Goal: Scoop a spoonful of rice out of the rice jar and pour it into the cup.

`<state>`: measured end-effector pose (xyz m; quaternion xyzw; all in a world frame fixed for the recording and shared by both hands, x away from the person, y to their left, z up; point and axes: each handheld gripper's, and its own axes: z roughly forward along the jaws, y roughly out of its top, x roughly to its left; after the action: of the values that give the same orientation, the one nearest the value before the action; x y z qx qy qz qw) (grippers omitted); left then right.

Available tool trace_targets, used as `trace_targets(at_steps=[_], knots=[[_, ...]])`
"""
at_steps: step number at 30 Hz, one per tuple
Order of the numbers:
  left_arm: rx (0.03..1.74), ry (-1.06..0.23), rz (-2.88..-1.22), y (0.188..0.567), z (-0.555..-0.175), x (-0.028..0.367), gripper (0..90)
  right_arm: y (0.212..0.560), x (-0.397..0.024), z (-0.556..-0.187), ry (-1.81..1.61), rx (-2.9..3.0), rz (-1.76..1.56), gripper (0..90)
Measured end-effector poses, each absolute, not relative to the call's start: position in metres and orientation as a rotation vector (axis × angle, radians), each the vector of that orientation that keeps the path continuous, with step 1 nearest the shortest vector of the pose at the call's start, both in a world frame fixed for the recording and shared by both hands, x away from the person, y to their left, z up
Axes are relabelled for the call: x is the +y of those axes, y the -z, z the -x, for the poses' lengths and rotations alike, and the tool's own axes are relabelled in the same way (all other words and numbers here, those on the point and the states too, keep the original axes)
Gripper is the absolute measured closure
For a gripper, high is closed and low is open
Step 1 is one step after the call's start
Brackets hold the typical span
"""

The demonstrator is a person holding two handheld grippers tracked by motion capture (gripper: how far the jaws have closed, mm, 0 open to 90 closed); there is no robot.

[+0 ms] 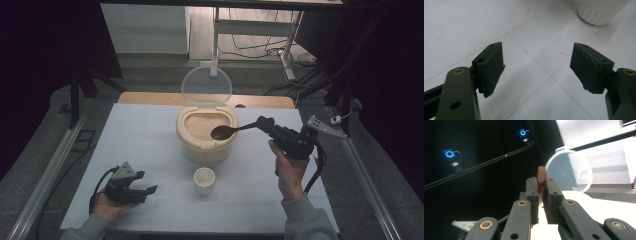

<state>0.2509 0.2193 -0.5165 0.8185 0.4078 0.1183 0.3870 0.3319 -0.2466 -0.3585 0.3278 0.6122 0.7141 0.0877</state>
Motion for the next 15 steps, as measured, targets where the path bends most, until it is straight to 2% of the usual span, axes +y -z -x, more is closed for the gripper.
trace_targets(at_steps=[15], knots=[[1.04, -0.295, -2.088, 0.518, -0.253, 0.22, 26.1, 0.352, -0.238, -0.372, -1.983, 1.825, -1.049, 82.6]])
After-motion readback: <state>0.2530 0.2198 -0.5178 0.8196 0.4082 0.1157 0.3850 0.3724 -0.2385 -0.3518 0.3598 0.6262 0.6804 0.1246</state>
